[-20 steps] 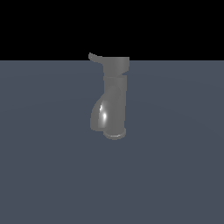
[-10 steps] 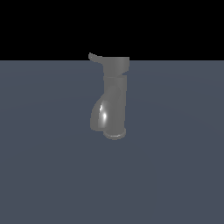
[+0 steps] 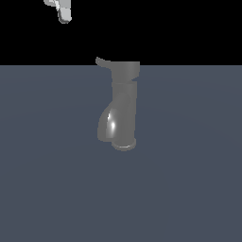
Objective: Turn on the faucet by rotating a designated handle.
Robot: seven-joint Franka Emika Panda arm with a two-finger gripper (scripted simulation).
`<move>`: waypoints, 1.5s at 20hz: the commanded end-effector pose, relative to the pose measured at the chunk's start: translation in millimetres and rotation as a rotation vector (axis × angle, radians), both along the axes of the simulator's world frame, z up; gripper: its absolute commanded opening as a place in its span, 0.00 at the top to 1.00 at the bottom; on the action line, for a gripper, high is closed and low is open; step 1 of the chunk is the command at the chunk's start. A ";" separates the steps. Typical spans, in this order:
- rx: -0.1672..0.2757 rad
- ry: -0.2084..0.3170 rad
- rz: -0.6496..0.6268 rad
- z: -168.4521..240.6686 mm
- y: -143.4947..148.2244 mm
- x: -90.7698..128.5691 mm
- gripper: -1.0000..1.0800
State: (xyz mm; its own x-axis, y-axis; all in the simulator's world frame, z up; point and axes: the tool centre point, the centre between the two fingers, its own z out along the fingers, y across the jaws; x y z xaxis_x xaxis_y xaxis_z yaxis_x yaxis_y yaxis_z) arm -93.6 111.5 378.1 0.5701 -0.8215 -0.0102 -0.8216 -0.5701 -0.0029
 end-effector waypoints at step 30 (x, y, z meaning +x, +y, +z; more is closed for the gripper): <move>-0.010 0.000 -0.726 -73.9 -54.0 131.5 1.00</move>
